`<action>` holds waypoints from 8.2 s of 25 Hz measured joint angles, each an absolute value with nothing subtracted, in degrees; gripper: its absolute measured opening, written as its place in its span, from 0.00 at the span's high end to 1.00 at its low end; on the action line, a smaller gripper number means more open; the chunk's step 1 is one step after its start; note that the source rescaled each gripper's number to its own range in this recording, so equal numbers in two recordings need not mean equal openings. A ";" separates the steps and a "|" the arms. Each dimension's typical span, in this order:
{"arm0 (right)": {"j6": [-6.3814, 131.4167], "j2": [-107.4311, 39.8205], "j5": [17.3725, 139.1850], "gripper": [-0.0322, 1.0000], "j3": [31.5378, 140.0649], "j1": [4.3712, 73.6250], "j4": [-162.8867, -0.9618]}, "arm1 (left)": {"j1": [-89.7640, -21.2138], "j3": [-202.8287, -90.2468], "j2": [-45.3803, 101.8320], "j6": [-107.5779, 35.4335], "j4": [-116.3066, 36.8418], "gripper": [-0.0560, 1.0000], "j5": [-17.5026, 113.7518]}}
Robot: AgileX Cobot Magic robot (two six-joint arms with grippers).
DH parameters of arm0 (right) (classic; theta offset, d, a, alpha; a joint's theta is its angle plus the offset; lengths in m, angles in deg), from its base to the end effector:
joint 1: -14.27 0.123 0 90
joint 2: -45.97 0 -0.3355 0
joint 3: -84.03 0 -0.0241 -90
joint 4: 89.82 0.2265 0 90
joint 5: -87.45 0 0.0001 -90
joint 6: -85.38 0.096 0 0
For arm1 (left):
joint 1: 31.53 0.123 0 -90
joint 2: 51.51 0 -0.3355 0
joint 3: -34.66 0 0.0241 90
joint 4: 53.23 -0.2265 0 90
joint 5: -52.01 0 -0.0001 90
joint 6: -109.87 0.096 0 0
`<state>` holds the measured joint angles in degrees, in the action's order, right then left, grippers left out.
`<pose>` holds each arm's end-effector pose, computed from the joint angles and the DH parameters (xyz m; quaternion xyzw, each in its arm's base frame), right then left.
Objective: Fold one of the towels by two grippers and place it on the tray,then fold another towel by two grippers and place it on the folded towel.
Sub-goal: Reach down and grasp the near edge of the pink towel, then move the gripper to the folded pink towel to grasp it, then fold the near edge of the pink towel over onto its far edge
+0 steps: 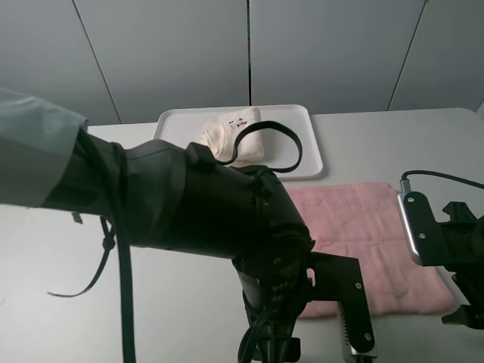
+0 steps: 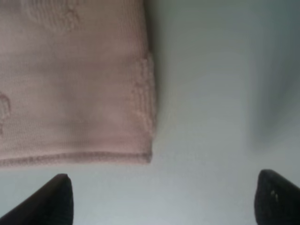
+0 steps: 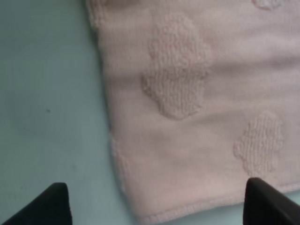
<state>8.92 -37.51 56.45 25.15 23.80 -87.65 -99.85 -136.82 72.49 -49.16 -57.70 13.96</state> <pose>0.1282 0.0234 0.1963 -0.6692 0.7407 -0.0230 0.0542 0.1471 -0.3575 0.1712 0.7202 0.6884 -0.0087 0.0859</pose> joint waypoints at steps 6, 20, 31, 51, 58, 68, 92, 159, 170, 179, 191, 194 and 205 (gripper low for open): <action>8.92 -37.51 56.55 0.15 25.19 23.80 -87.23 | -101.90 -141.30 76.14 -50.05 -58.85 0.01 10.05; 7.61 -37.51 56.55 0.15 25.19 23.80 -87.10 | -102.02 -145.85 78.82 -51.66 -59.31 0.01 7.67; 7.48 -37.51 55.77 0.15 25.19 23.80 -87.10 | -102.02 -145.85 78.82 -50.32 -59.31 0.01 8.08; 7.37 -37.51 55.76 0.15 25.19 23.80 -87.10 | -102.02 -155.14 84.57 -50.67 -57.95 0.01 -2.91; 6.29 -37.51 56.43 0.15 25.19 23.80 -89.12 | -102.02 -155.27 84.57 -50.67 -57.80 0.01 -3.47; 4.35 -37.74 57.52 0.15 20.46 23.80 -89.12 | -102.02 -155.27 84.57 -50.67 -57.71 0.01 -3.60; 8.93 -43.44 63.63 0.15 20.64 23.80 -94.27 | -102.02 -155.27 84.57 -50.86 -57.71 0.01 -4.12; 13.83 -50.92 68.72 0.97 22.16 23.80 -100.80 | -102.02 -155.27 84.57 -54.14 -58.98 0.65 -2.58; 14.09 -50.92 68.72 0.97 22.16 23.80 -100.70 | -102.02 -155.27 84.57 -56.31 -63.65 0.95 -2.21; 14.30 -44.86 64.05 0.97 21.24 23.80 -97.34 | -102.02 -155.27 84.17 -56.45 -64.28 0.95 -2.21; 10.56 -28.79 55.10 0.97 20.94 23.80 -80.19 | -102.02 -155.27 78.66 -58.77 -61.47 0.95 -5.17; 14.56 -25.70 54.37 0.97 20.92 23.80 -79.24 | -102.02 -155.27 76.53 -60.62 -61.59 0.95 -5.40; 36.98 -18.35 55.43 0.97 20.93 23.80 -80.77 | -102.02 -155.41 74.18 -73.16 -69.52 0.95 -4.77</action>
